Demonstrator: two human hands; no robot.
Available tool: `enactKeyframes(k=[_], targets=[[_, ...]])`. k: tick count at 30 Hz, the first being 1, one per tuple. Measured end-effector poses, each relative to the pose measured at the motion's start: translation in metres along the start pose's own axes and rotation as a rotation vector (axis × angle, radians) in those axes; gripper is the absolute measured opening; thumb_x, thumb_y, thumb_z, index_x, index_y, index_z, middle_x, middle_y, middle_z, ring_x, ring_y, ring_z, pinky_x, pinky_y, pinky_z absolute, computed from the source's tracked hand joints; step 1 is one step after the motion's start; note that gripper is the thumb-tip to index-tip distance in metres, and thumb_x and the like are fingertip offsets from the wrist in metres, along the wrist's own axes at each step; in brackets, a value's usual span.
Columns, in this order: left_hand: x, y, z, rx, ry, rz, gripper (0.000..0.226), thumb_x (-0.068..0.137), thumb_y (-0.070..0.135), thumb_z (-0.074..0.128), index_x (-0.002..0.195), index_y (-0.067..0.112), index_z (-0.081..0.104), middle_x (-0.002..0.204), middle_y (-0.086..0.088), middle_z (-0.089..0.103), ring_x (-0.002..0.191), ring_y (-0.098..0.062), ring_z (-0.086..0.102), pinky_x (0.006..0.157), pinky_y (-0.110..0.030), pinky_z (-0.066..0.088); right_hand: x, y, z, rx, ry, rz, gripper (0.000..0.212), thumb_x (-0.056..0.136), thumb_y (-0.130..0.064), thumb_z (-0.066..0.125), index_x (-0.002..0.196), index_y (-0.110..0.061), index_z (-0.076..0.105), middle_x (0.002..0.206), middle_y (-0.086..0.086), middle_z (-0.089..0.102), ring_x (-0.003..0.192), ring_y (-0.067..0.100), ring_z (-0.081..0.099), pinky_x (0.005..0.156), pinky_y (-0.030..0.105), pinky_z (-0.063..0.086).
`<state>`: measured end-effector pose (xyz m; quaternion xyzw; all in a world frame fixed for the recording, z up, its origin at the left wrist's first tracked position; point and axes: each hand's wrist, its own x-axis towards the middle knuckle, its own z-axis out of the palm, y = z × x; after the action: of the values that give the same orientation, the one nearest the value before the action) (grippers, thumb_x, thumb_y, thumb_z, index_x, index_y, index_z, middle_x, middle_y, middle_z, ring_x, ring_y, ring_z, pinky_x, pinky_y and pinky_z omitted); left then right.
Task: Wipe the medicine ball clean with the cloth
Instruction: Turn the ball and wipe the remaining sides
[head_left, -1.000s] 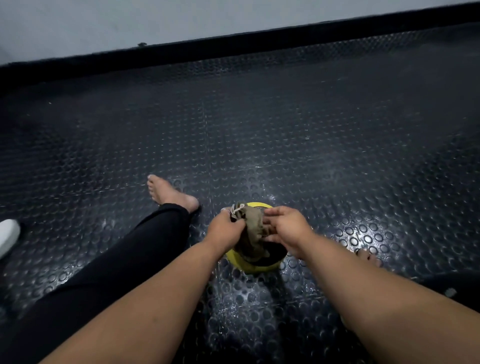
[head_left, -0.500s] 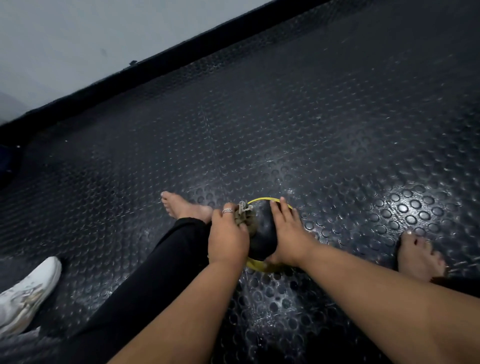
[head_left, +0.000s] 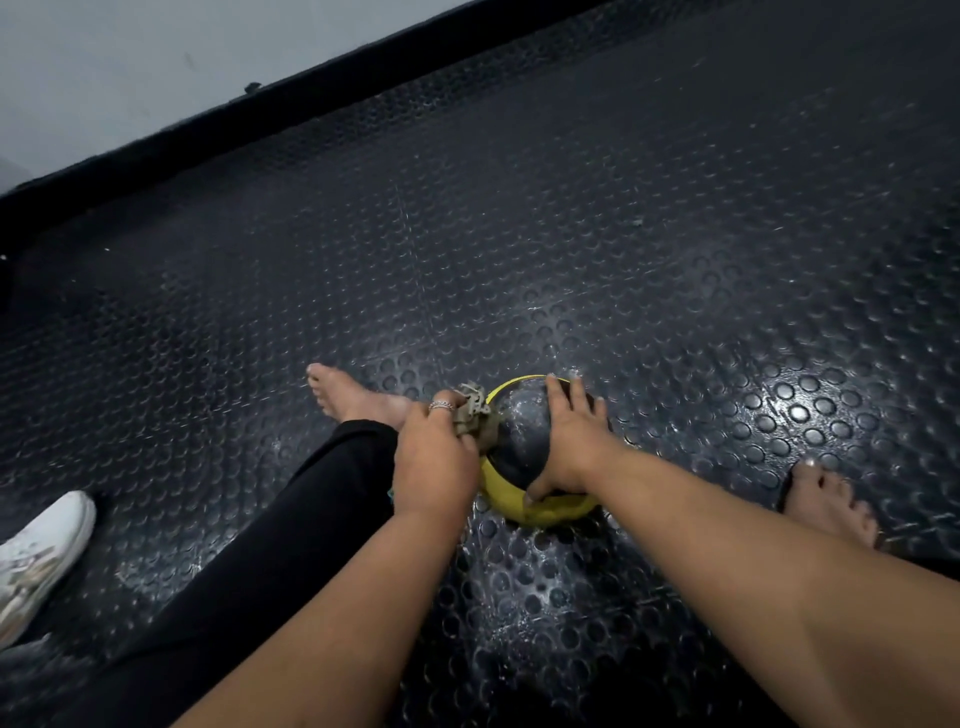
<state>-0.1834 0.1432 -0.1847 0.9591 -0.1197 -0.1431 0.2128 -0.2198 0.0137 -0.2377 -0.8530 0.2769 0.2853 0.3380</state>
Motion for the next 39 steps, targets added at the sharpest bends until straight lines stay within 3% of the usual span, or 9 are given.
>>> enactKeyframes(k=[4, 7, 9, 11, 18, 25, 31, 35, 39], targets=[[0.039, -0.059, 0.036, -0.045, -0.071, -0.001, 0.044, 0.087, 0.011, 0.062, 0.129, 0.023, 0.058, 0.122, -0.004, 0.053, 0.113, -0.024, 0.051, 0.098, -0.039, 0.044, 0.003, 0.009, 0.003, -0.043, 0.078, -0.044, 0.146, 0.044, -0.031, 0.094, 0.149, -0.024, -0.007, 0.157, 0.002, -0.005, 0.143, 0.036, 0.000, 0.115, 0.049, 0.022], [0.151, -0.183, 0.103, 0.029, 0.171, -0.074, 0.114, 0.041, 0.056, 0.093, 0.142, 0.044, 0.041, 0.135, -0.001, 0.049, 0.124, -0.033, 0.047, 0.096, -0.052, 0.042, 0.004, 0.012, -0.006, -0.028, 0.060, -0.046, 0.144, 0.042, -0.028, 0.094, 0.148, -0.023, -0.004, 0.156, 0.001, -0.007, 0.143, 0.036, 0.000, 0.115, 0.048, 0.023], [0.140, -0.155, 0.084, 0.105, 0.116, -0.056, 0.082, 0.062, 0.035, 0.089, 0.136, 0.035, 0.053, 0.133, -0.004, 0.049, 0.119, -0.027, 0.049, 0.099, -0.049, 0.042, 0.003, 0.013, -0.006, -0.043, 0.028, -0.073, 0.144, 0.044, -0.026, 0.094, 0.148, -0.025, -0.005, 0.156, -0.002, -0.018, 0.143, 0.035, -0.006, 0.115, 0.049, 0.021], [0.056, -0.052, 0.033, 0.209, 0.032, 0.193, 0.044, 0.086, 0.006, 0.059, 0.128, 0.018, 0.062, 0.133, -0.006, 0.050, 0.121, -0.024, 0.045, 0.103, -0.039, 0.041, 0.001, 0.013, -0.003, -0.073, 0.012, -0.110, 0.142, 0.046, -0.024, 0.093, 0.148, -0.028, -0.006, 0.155, -0.003, -0.022, 0.143, 0.035, -0.010, 0.116, 0.048, 0.018], [0.018, -0.039, 0.039, 0.057, -0.088, 0.274, 0.039, 0.091, 0.039, 0.061, 0.125, 0.020, 0.067, 0.132, 0.001, 0.055, 0.120, -0.021, 0.042, 0.105, -0.023, 0.028, 0.004, 0.030, -0.006, -0.011, 0.012, -0.165, 0.143, 0.042, -0.021, 0.094, 0.148, -0.029, -0.002, 0.157, -0.004, -0.011, 0.144, 0.030, -0.009, 0.118, 0.043, 0.012], [0.028, -0.025, 0.038, -0.072, -0.242, 0.178, 0.035, 0.092, 0.018, 0.064, 0.124, 0.028, 0.055, 0.129, 0.003, 0.049, 0.117, -0.018, 0.050, 0.096, -0.021, 0.034, 0.006, 0.037, -0.009, -0.036, 0.019, -0.200, 0.143, 0.041, -0.023, 0.094, 0.148, -0.030, 0.000, 0.158, -0.004, -0.008, 0.145, 0.027, -0.004, 0.119, 0.040, 0.010], [0.049, -0.022, 0.039, -0.007, -0.247, 0.126, 0.040, 0.090, 0.018, 0.062, 0.127, 0.032, 0.055, 0.124, 0.001, 0.059, 0.115, -0.022, 0.054, 0.100, -0.036, 0.043, 0.014, 0.025, -0.019, -0.090, -0.082, -0.136, 0.147, 0.046, -0.035, 0.092, 0.147, -0.030, -0.015, 0.157, -0.002, -0.015, 0.144, 0.032, -0.007, 0.117, 0.049, 0.015], [0.048, -0.024, 0.041, -0.173, -0.309, 0.107, 0.037, 0.080, 0.057, 0.053, 0.105, 0.035, 0.069, 0.093, 0.001, 0.069, 0.096, -0.036, 0.064, 0.091, -0.050, 0.052, 0.013, 0.018, -0.013, -0.028, -0.101, -0.033, 0.150, 0.043, -0.051, 0.089, 0.145, -0.035, -0.021, 0.155, -0.002, -0.023, 0.142, 0.037, -0.015, 0.113, 0.060, 0.012], [0.048, -0.022, 0.039, -0.273, -0.312, -0.007, 0.008, 0.091, 0.035, 0.063, 0.095, 0.041, 0.060, 0.095, 0.000, 0.067, 0.091, -0.026, 0.067, 0.085, -0.043, 0.055, 0.010, 0.016, -0.006, -0.026, -0.031, -0.020, 0.145, 0.048, -0.043, 0.090, 0.146, -0.036, -0.017, 0.155, -0.001, -0.022, 0.142, 0.039, -0.013, 0.112, 0.058, 0.013]])
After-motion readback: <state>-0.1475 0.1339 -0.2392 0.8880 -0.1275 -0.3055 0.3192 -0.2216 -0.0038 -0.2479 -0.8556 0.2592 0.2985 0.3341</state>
